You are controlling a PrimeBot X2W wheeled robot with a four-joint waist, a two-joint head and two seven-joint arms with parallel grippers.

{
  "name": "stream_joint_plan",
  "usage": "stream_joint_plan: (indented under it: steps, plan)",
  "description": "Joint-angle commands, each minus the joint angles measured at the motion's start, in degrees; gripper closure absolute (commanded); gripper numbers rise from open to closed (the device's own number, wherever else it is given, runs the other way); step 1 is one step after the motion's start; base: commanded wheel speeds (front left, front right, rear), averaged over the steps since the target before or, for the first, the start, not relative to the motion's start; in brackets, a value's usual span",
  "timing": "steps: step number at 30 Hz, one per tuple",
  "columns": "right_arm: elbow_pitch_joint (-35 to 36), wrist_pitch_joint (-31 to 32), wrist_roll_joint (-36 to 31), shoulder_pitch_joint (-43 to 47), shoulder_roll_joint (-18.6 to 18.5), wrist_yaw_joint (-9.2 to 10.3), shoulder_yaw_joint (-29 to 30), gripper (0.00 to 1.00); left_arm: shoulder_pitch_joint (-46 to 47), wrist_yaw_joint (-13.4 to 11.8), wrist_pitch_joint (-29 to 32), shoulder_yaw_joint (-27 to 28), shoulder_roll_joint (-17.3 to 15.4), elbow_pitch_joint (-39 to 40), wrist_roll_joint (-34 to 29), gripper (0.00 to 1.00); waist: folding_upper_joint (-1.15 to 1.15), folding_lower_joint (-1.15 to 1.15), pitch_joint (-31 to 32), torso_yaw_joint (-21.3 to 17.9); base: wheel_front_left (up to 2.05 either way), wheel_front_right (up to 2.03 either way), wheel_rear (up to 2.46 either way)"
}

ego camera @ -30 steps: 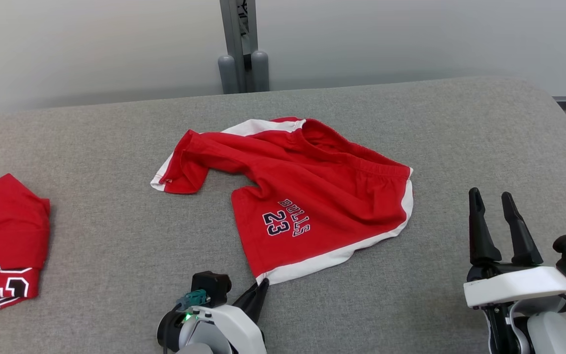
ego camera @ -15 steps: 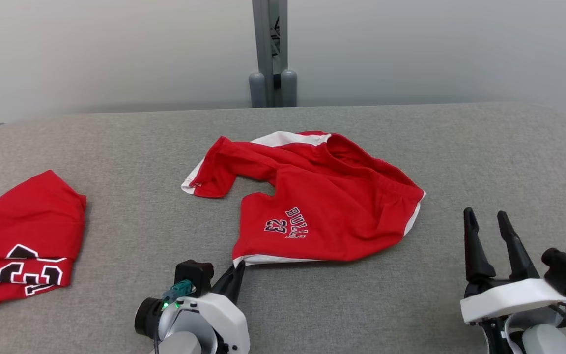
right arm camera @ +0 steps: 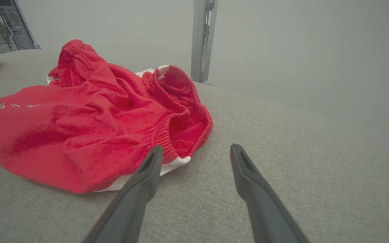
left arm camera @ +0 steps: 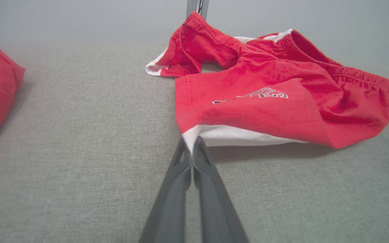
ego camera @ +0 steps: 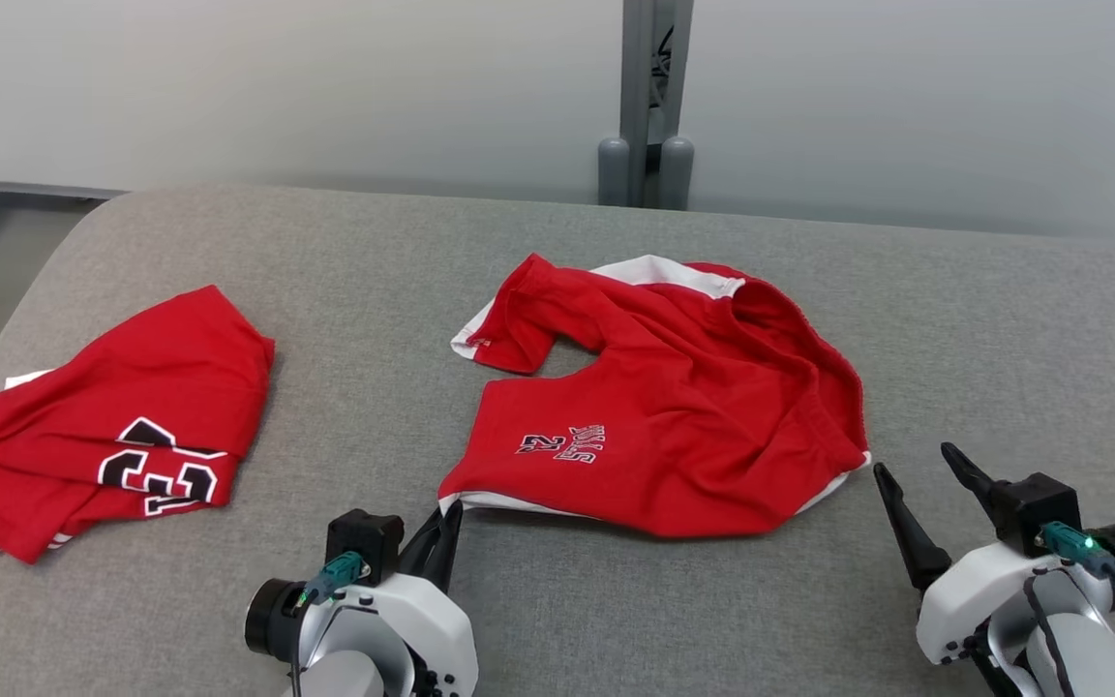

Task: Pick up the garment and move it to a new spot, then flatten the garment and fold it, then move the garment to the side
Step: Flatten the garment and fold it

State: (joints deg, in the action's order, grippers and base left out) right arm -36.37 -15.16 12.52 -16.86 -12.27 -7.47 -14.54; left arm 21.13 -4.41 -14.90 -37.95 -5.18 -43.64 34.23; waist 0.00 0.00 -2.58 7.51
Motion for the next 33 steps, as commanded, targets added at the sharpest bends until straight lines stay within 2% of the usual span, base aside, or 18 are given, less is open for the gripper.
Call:
stream_joint_plan:
  steps: [1, 8, 15, 18, 23, 33]
  plan:
    - [-0.76, -0.15, -0.48, -0.86, -0.86, -0.06, -0.53, 0.00, -0.33, 0.16, -0.18, 0.34, -0.31, 0.00, -0.47, 1.00, 0.00, 0.00, -0.85, 1.00, 0.00, 0.00, 0.00]
    - [-6.32, -0.15, -2.36, -6.30, -4.39, -0.04, -8.71, 0.00, 0.82, 0.90, -0.18, 2.31, 0.74, 0.44, -2.19, 1.00, 0.00, 0.00, -3.47, 3.28, 0.00, 0.00, 0.00]
    - [-8.21, -0.15, 0.37, -8.82, -4.65, -0.04, -13.18, 0.00, 0.44, 1.76, -0.18, 4.08, 1.34, -0.07, -3.83, 1.00, 0.00, 0.00, -4.25, 4.18, 0.00, 0.00, 0.00]
    - [-8.51, -0.15, 2.66, -8.77, -4.20, -0.04, -13.57, 0.00, 0.42, 1.87, -0.18, 4.79, 1.55, -0.20, -4.28, 1.00, 0.00, 0.00, -4.21, 4.24, 0.00, 0.00, 0.00]
    - [-9.47, -0.15, 8.02, -7.65, -2.42, -0.04, -10.94, 0.00, -0.10, 2.02, -0.18, 5.88, 1.81, -0.04, -5.26, 1.00, 0.00, 0.00, -4.25, 3.70, 0.00, 0.00, 0.00]
    - [-12.60, -0.15, 17.91, -8.28, -0.87, -0.04, -12.19, 0.00, 0.04, 2.59, -0.18, 6.96, 2.13, 0.23, -6.42, 1.00, 0.00, 0.00, -4.72, 3.05, 0.00, 0.00, 0.00]
